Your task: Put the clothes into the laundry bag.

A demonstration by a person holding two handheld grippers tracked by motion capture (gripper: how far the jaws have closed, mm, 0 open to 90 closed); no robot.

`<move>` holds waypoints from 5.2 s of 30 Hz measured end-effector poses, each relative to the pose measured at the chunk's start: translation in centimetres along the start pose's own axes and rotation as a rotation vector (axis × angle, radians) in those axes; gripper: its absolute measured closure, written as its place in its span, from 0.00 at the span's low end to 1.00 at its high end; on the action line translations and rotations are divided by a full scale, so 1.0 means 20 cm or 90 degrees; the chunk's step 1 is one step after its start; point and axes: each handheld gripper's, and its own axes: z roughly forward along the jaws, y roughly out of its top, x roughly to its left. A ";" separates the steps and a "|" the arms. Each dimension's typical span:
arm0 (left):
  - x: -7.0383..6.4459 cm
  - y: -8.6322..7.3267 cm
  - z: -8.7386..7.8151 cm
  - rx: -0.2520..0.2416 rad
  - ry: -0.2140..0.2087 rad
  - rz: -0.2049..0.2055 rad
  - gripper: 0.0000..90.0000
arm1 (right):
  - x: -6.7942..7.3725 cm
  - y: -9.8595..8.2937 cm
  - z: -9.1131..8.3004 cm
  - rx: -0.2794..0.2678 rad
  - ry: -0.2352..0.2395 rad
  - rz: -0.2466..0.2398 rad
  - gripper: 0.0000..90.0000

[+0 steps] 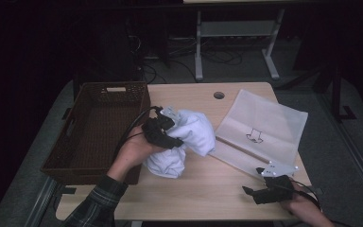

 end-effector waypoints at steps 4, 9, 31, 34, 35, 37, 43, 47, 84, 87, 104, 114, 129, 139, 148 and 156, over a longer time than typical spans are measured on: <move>-0.05 -0.04 0.09 0.016 0.016 0.006 0.68 | 0.00 0.00 0.00 -0.001 -0.001 -0.003 0.15; -0.08 -0.11 0.19 0.032 0.010 -0.003 0.68 | 0.00 0.00 -0.01 -0.006 -0.002 -0.001 0.15; -0.14 -0.32 0.44 0.066 0.015 -0.001 0.63 | -0.06 0.05 -0.10 -0.013 0.002 0.006 0.18; -0.14 -0.33 0.44 0.057 0.012 -0.005 0.60 | -0.09 0.07 -0.10 -0.011 0.001 0.007 0.19; -0.14 -0.33 0.44 0.054 0.008 -0.007 0.59 | -0.10 0.08 -0.09 -0.007 0.002 0.005 0.20; -0.13 -0.34 0.45 0.048 0.001 -0.016 0.57 | -0.12 0.09 -0.08 -0.002 -0.001 -0.003 0.21; -0.13 -0.35 0.46 0.048 -0.008 -0.017 0.52 | -0.17 0.15 -0.04 0.005 -0.008 -0.019 0.26; -0.13 -0.35 0.47 0.046 -0.009 -0.023 0.51 | -0.22 0.19 -0.01 -0.002 -0.004 -0.016 0.31; -0.13 -0.36 0.48 0.043 -0.019 -0.029 0.48 | -0.57 0.19 0.16 0.047 0.017 0.014 0.82; -0.13 -0.36 0.48 0.044 -0.020 -0.030 0.47 | -0.57 0.19 0.16 0.042 0.014 0.007 0.92; -0.13 -0.36 0.48 0.044 -0.019 -0.030 0.47 | -0.52 0.34 0.12 -0.040 0.012 0.037 0.95; -0.13 -0.36 0.48 0.044 -0.018 -0.030 0.47 | -0.51 0.42 0.08 -0.104 0.009 0.054 0.96; -0.13 -0.36 0.48 0.044 -0.018 -0.030 0.47 | -0.46 0.55 0.05 -0.172 -0.002 0.067 0.97; -0.13 -0.36 0.48 0.043 -0.018 -0.031 0.47 | -0.44 0.65 0.02 -0.214 -0.004 0.065 0.97; -0.12 -0.35 0.45 0.033 -0.029 -0.016 0.61 | -0.45 0.66 0.01 -0.223 -0.006 0.065 0.97; -0.14 -0.32 0.38 0.019 -0.030 0.011 0.65 | -0.46 0.63 0.01 -0.218 -0.004 0.061 0.97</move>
